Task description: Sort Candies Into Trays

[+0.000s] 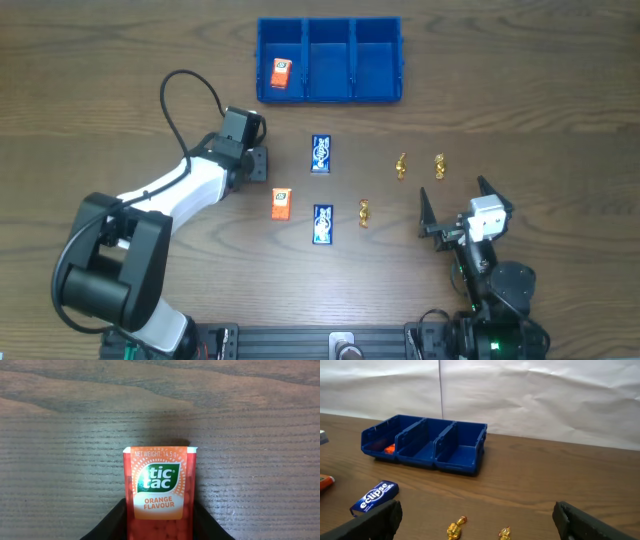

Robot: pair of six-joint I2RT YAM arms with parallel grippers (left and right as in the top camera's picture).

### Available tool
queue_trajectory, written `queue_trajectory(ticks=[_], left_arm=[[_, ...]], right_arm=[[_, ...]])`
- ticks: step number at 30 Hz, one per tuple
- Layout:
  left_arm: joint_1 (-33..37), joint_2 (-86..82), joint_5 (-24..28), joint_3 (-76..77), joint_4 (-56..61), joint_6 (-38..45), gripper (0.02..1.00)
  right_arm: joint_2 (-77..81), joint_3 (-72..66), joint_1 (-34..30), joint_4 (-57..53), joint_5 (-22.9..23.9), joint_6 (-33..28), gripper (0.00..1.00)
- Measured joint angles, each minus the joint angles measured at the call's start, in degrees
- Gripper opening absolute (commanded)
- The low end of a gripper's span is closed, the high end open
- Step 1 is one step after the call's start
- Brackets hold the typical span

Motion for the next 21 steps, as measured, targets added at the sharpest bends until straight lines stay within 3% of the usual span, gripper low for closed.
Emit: queue_trajectory(ticks=[7,14,18,21], left_arm=[[-0.5,-1.44,-0.02,2.86,-2.82,-1.66,0.174],[-5.84,-3.34,-6.34,31.45,-11.41,-1.62,0.205],[-6.25,5.49,-9.05,49.62,-16.06,-0.59,0.209],[-5.49,13.09,-9.35,54.34,-17.14,-0.55,0.218]], right_arm=[[0.0,0.0,0.0,0.0,0.0,0.0,0.998],[0.0,0.0,0.0,0.0,0.0,0.0,0.998],[0.0,0.0,0.0,0.0,0.02,0.0,0.998],[0.0,0.0,0.0,0.0,0.0,0.0,0.998]])
